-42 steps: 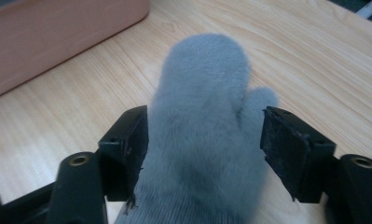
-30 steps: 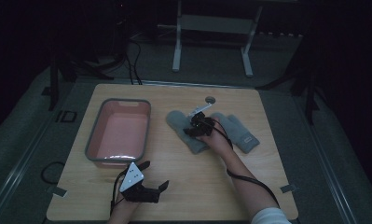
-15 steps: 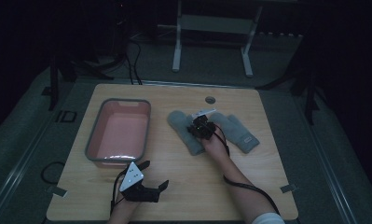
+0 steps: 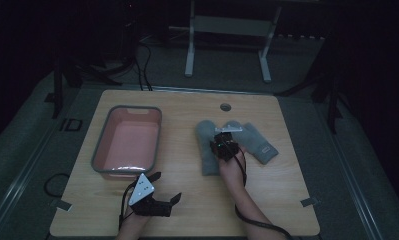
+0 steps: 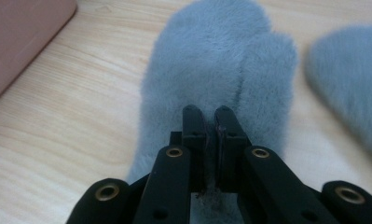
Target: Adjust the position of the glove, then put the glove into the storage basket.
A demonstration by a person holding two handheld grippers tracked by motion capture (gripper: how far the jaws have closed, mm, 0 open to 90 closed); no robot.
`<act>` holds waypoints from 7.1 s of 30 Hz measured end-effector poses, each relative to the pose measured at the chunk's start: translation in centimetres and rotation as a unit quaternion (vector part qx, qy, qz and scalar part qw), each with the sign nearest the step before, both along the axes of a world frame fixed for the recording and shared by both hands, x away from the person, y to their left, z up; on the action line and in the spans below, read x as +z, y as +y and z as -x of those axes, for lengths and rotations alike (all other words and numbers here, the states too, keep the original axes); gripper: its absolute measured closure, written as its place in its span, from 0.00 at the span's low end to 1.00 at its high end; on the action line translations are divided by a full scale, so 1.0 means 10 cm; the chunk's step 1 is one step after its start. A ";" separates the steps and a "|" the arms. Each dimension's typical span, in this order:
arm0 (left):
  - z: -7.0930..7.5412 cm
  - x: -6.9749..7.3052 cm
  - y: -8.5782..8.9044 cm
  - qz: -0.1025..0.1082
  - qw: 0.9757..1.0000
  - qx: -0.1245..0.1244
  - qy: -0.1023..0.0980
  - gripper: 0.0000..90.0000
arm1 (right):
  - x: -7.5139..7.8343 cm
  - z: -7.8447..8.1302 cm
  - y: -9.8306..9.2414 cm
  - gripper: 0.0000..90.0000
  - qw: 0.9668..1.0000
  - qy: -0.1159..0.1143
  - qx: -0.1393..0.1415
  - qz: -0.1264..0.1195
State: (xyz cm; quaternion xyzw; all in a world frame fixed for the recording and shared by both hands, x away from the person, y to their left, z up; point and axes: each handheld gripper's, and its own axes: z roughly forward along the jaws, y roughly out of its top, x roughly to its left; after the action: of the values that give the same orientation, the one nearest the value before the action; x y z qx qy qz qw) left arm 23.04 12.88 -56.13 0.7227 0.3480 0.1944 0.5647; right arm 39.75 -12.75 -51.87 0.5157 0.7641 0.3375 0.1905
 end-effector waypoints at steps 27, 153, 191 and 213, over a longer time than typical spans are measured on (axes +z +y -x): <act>-0.03 -0.01 -0.03 -0.003 1.000 -0.007 0.002 0.01 | -0.18 0.36 0.03 0.68 0.999 0.018 -0.018 -0.031; -0.05 0.00 -0.03 -0.007 1.000 -0.001 -0.003 0.01 | -0.24 0.29 -1.91 0.88 0.993 -0.008 0.105 0.053; -0.03 0.01 -0.04 -0.012 1.000 -0.004 -0.005 0.01 | 0.69 0.48 -0.60 0.93 0.998 -0.064 0.026 -0.003; -0.02 0.01 -0.05 -0.003 1.000 -0.008 0.004 0.01 | 0.23 0.42 -0.01 0.93 0.999 0.011 0.053 -0.007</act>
State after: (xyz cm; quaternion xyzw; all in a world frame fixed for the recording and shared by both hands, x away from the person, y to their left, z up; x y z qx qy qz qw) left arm 23.21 12.42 -56.08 0.7276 0.3439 0.1883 0.5629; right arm 35.52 -12.82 -49.56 0.4798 0.7901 0.3462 0.1606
